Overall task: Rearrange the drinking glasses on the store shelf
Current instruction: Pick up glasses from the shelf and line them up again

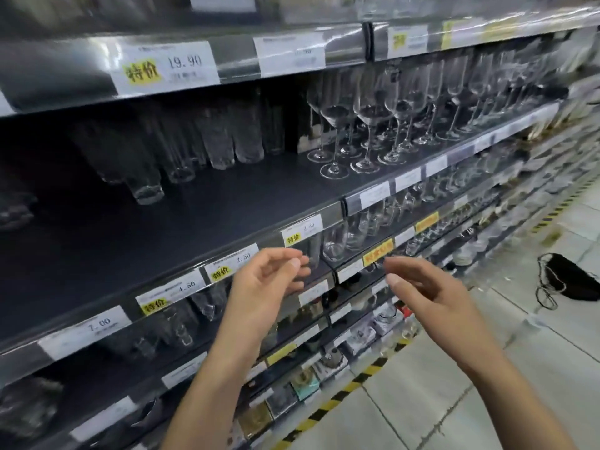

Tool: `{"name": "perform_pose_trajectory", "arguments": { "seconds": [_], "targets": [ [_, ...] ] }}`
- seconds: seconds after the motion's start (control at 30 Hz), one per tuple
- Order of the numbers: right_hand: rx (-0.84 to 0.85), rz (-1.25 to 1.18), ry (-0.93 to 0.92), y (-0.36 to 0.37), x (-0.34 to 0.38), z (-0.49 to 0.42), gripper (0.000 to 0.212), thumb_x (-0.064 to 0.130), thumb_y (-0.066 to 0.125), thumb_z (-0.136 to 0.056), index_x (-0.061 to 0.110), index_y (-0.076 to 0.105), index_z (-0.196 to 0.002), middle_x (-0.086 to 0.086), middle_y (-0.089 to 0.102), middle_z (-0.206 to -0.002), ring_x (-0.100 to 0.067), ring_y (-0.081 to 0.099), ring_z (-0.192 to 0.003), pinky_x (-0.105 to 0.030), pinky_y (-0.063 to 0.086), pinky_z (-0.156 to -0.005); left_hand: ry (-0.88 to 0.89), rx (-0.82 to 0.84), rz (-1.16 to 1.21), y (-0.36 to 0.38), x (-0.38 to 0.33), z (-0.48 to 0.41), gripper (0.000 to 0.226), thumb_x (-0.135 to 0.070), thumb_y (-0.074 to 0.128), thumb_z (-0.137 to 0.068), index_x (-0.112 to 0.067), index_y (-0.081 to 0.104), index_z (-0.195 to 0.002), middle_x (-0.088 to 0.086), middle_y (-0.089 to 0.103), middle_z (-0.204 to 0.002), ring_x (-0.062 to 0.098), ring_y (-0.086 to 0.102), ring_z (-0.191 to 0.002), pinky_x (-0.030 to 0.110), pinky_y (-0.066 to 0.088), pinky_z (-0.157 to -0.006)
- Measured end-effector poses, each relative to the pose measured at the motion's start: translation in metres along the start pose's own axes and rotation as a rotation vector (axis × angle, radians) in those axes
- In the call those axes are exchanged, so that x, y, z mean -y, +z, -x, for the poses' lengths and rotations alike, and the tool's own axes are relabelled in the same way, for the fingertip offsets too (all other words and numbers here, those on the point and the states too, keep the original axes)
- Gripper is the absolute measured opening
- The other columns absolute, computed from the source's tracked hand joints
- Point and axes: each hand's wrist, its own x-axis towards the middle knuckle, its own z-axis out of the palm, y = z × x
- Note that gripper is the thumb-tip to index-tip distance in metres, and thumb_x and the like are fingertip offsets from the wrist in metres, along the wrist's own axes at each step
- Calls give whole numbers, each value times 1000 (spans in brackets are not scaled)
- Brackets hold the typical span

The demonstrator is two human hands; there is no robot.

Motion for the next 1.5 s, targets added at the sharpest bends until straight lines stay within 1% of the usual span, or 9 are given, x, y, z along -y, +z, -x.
{"name": "perform_pose_trajectory", "arguments": {
  "seconds": [0.37, 0.53, 0.67, 0.73, 0.83, 0.97, 1.23, 1.4, 1.5],
  "targets": [
    [212, 42, -169, 56, 29, -190, 25, 39, 70, -88, 30, 69, -111, 19, 71, -103, 6, 63, -98, -22, 49, -90, 33, -401, 112, 2, -7, -119, 10, -7, 65, -93, -12, 67, -101, 7, 75, -100, 19, 73, -98, 31, 58, -86],
    [230, 155, -135, 95, 42, -274, 47, 51, 72, -82, 23, 65, -119, 7, 68, -105, -11, 63, -101, -26, 47, -89, -18, -399, 140, -8, -24, -186, 36, -17, 73, -87, -12, 59, -120, 9, 70, -111, 19, 70, -105, 34, 57, -93],
    [300, 145, -96, 139, 34, -331, 63, 58, 73, -75, 18, 63, -121, 0, 69, -114, -20, 63, -110, -31, 49, -91, -103, -412, -64, -24, -21, -251, 52, -29, 79, -83, -17, 54, -127, 1, 65, -118, 13, 63, -107, 33, 52, -99],
    [324, 133, -119, 159, 30, -348, 48, 53, 71, -79, 17, 65, -111, 1, 69, -107, -18, 64, -105, -26, 45, -84, -119, -465, -198, -36, -12, -282, 46, -32, 77, -84, -20, 57, -123, -5, 64, -116, 12, 61, -106, 31, 50, -100],
    [316, 107, -112, 184, 30, -370, 33, 44, 65, -89, 18, 66, -109, 3, 67, -104, -19, 62, -104, -28, 47, -87, -25, -538, -331, -52, 10, -314, 46, -32, 74, -85, -15, 59, -125, -4, 65, -114, 11, 63, -100, 17, 50, -88],
    [263, 134, -157, 207, 28, -396, 48, 53, 62, -86, 13, 63, -111, -5, 69, -107, -25, 64, -103, -29, 48, -82, 161, -662, -432, -66, 30, -338, 14, -15, 69, -89, -14, 60, -101, -5, 62, -96, 7, 60, -87, -2, 39, -69],
    [174, 158, -232, 227, 31, -412, 48, 48, 65, -88, 13, 61, -120, -8, 68, -118, -30, 63, -110, -34, 51, -89, 212, -686, -469, -76, 35, -371, 51, -29, 75, -86, -7, 50, -124, 4, 64, -114, 13, 62, -103, 25, 52, -91],
    [132, 220, -258, 232, 33, -415, 51, 54, 64, -88, 10, 64, -115, -11, 70, -115, -33, 65, -106, -43, 54, -89, 193, -701, -490, -79, 38, -380, 72, -56, 71, -74, -9, 54, -125, 5, 69, -117, 16, 66, -104, 35, 57, -91],
    [116, 246, -268, 232, 33, -415, 55, 56, 65, -86, 10, 64, -115, -11, 70, -115, -32, 65, -105, -41, 55, -87, 187, -693, -480, -80, 38, -380, 69, -53, 72, -76, -10, 52, -127, 4, 69, -116, 16, 66, -105, 36, 57, -91]
  ]
}}
